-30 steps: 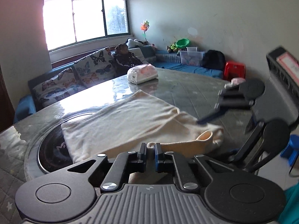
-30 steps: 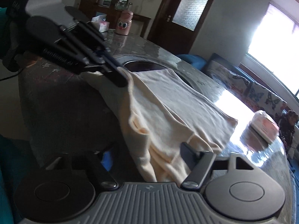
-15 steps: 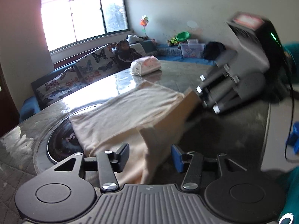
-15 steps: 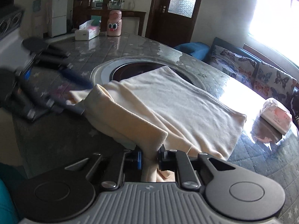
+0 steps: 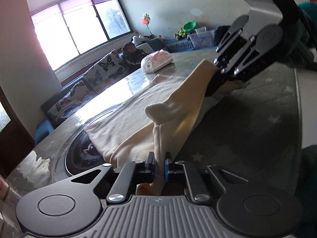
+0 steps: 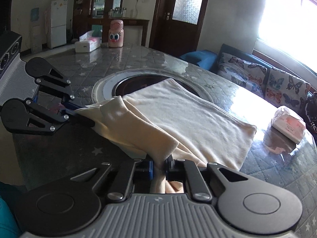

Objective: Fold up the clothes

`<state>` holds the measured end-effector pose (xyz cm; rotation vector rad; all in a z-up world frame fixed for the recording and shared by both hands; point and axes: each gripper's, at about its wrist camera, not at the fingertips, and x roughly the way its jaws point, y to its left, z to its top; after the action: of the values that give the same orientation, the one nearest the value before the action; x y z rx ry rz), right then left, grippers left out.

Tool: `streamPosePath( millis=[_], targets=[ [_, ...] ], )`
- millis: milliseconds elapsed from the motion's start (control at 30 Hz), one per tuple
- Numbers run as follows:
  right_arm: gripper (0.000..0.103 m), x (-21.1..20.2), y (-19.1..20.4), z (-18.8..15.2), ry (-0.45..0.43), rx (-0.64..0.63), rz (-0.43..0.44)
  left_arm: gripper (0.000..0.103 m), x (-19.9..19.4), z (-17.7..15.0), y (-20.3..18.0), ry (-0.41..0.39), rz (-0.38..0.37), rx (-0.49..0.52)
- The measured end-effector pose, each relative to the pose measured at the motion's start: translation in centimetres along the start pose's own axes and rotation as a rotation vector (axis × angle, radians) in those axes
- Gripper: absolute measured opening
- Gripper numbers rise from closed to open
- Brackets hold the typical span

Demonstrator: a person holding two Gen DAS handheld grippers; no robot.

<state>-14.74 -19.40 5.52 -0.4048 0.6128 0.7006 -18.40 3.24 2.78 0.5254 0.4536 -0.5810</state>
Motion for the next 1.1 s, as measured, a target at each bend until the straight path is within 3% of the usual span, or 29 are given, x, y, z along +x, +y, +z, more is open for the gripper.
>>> streamPosePath(
  millis=[267,500,633,800,1100],
  targets=[
    [0.008,-4.9,1.9,-0.7,-0.045,-0.033,0.044,0.009,-4.1,0.9,-0.9,-0.012,-0.073,-0.036],
    [0.008,-11.0,5.5,-1.5,-0.017,-0.108,0.136,0.009,-10.4,0.7,-3.1,0.015,-0.179,-0.087],
    [0.008,-12.1,6.3,-1.0,-0.005,-0.132,0.153,0.009,-11.6,1.0,-3.4,0.025,-0.192,-0.088],
    [0.008,-11.1,4.7,0.9,-0.003,-0.116,0.139,0.009,-9.3,2.5,-0.6,0.008,-0.187,-0.119],
    [0.008,-3.5,-1.0,4.4,0.052,-0.108,0.103,0.010,0.7,3.0,4.8,0.078,-0.138,-0.160]
  ],
)
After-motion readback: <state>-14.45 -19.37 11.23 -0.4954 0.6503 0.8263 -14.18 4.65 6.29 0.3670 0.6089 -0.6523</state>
